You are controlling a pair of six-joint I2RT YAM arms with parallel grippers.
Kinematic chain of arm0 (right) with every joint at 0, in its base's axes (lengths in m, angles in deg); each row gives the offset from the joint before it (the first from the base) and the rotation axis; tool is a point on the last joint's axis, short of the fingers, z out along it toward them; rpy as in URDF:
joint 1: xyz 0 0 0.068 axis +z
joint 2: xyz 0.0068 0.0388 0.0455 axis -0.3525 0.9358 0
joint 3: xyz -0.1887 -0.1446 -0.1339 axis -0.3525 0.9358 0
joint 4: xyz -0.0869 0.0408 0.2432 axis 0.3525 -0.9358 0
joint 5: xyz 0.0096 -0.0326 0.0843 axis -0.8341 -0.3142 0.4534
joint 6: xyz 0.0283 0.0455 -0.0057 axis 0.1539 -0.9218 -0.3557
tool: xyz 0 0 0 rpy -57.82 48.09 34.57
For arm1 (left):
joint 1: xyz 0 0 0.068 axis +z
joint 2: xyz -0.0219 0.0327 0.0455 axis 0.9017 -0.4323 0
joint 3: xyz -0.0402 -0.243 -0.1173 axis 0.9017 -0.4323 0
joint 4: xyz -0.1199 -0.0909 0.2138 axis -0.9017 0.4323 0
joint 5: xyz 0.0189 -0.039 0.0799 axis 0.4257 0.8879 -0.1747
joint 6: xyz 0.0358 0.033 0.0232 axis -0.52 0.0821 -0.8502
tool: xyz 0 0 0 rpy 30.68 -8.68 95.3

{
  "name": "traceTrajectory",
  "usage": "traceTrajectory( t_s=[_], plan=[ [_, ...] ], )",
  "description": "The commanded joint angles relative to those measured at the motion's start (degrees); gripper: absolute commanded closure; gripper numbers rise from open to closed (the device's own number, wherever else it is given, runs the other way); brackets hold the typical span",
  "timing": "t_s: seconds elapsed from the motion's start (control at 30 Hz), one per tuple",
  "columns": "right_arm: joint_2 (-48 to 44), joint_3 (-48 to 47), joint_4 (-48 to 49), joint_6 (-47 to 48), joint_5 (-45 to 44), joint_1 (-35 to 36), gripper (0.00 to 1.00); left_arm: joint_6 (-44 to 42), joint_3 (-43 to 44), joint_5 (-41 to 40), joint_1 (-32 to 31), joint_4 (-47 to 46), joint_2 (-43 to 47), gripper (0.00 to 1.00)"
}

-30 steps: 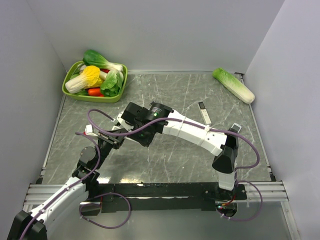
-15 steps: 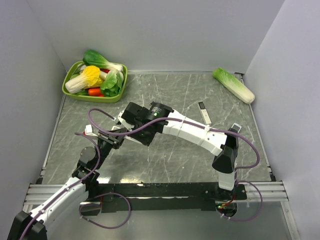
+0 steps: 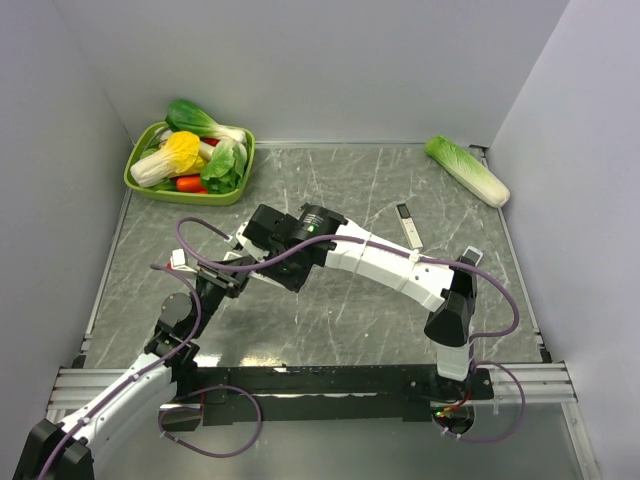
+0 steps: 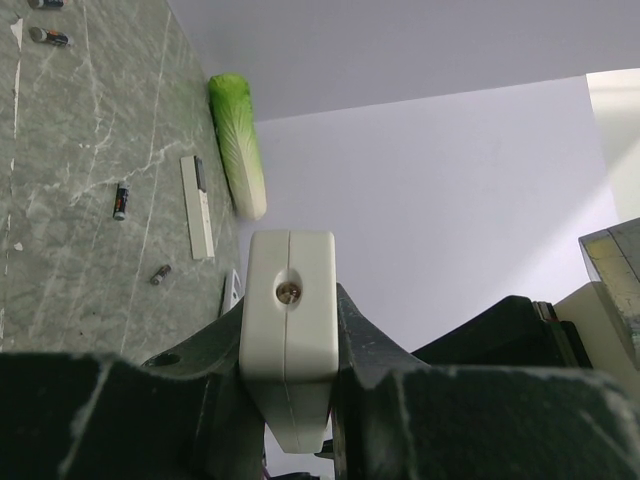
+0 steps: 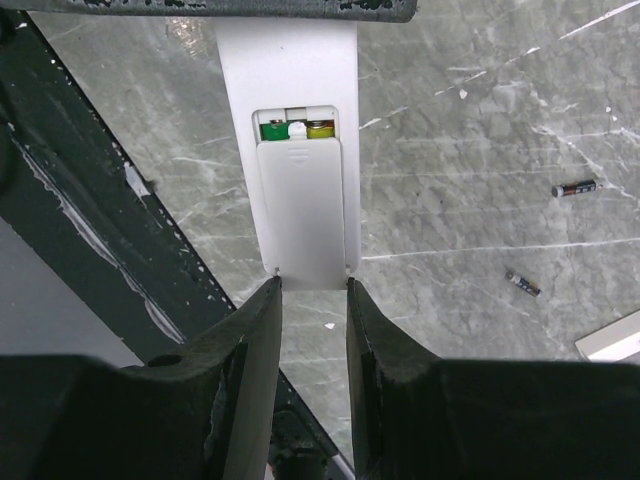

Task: Load the batteries into the remote control
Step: Load the battery cover into the remote control.

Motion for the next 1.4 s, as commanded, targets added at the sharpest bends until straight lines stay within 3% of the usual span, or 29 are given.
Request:
traceTrajectory(
  t_s=[0.0, 0.47, 1.37],
  plan=[
    [0.58, -3.31, -1.49, 0.52, -2.62, -0.22, 0.80, 0.94, -8.02, 0.57, -0.40, -5.54, -0.12, 0.98],
    [0.05, -3.40, -1.22, 0.34, -2.88, -0.13, 0.67, 2.35, -8.73, 0.84, -0.40, -6.77, -0.21, 0.98],
    [-1.18, -4.54, -1.04, 0.34, -3.67, 0.31, 0.53, 4.11, -9.69, 1.01, -0.49, -8.26, -1.18, 0.98]
  ],
)
